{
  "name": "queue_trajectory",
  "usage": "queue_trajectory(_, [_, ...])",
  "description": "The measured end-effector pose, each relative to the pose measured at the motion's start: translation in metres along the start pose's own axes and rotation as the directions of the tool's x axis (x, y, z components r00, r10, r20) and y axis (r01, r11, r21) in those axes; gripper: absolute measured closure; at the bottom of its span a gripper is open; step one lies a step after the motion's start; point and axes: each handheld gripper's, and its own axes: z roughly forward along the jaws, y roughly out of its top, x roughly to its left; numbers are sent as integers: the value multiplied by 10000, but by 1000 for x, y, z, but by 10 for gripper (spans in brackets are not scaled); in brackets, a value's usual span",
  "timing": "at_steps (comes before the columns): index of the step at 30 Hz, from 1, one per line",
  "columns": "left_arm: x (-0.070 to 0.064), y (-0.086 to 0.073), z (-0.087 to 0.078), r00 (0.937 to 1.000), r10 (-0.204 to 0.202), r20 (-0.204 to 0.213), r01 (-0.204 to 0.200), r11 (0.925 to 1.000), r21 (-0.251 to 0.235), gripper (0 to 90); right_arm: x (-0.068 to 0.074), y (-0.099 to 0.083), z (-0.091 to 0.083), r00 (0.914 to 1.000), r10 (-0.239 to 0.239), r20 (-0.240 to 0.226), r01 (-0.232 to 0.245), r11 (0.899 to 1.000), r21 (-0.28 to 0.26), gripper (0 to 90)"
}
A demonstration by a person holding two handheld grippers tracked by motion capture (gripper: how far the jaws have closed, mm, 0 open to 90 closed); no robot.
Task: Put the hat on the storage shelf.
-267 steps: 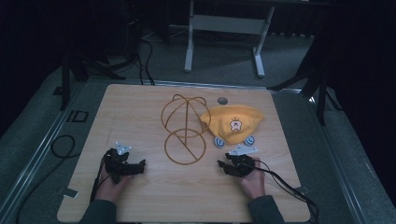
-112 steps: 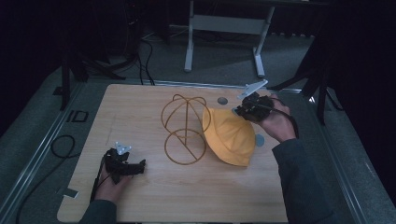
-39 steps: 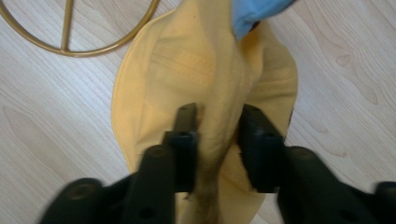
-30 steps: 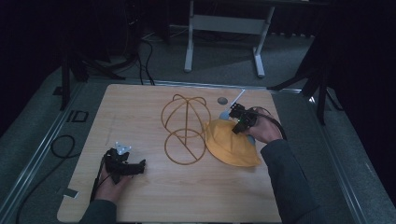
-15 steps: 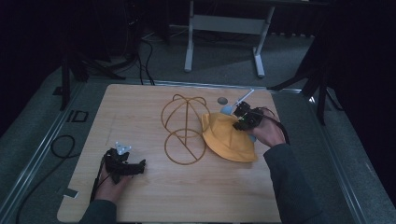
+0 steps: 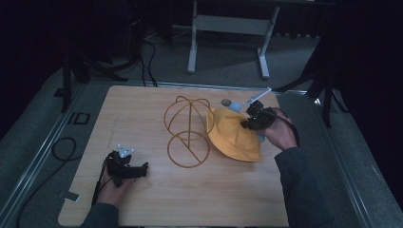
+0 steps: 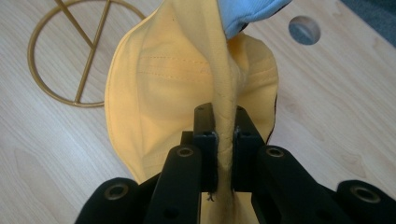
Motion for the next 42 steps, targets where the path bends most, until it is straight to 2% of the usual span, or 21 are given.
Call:
queue_trajectory(13, [0, 0, 0, 10000, -8, -2, 8, 10000, -7, 2, -11, -4, -21, 9993, 369, 64, -362, 9954, -889, 843])
queue_trajectory(24, [0, 0, 0, 10000, -24, -1, 24, 10000, -20, 2, -17, -7, -37, 9982, 584, 150, -552, 9857, -1594, 844])
queue_trajectory(31, [0, 0, 0, 10000, -19, -1, 19, 10000, -16, 2, -19, -9, -47, 9984, 556, 123, -519, 9776, -2038, 844])
queue_trajectory(42, [0, 0, 0, 10000, -49, 0, 49, 10000, -40, 2, -21, -10, -61, 9997, 259, 3, -250, 9683, -2486, 844])
